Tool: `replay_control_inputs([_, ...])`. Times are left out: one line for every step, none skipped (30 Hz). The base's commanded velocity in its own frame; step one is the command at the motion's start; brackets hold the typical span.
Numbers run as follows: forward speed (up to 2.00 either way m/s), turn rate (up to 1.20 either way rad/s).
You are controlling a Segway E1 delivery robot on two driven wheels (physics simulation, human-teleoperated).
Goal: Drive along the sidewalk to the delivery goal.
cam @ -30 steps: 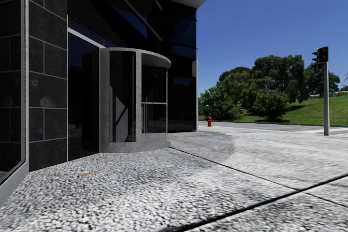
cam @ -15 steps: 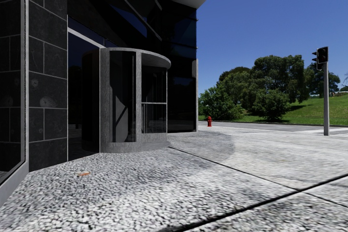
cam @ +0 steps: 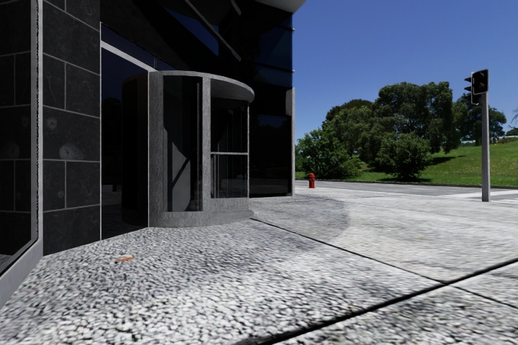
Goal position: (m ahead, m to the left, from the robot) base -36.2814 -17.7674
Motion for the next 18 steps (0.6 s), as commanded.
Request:
replay_control_inputs([0.0,-0.03])
replay_control_inputs([0.0,-0.18])
replay_control_inputs([0.0,-0.18])
replay_control_inputs([0.0,-0.33])
replay_control_inputs([0.0,-0.86])
replay_control_inputs([0.0,-0.86])
replay_control_inputs([0.0,-0.86])
replay_control_inputs([0.0,-0.86])
replay_control_inputs([0.0,-0.86])
replay_control_inputs([0.0,-1.02])
replay_control_inputs([0.0,-1.15])
replay_control_inputs([0.0,-1.18])
replay_control_inputs([0.0,-1.19])
replay_control_inputs([0.0,-1.19])
replay_control_inputs([0.0,-1.19])
replay_control_inputs([0.0,-1.19])
replay_control_inputs([0.0,-1.19])
replay_control_inputs([0.0,-1.19])
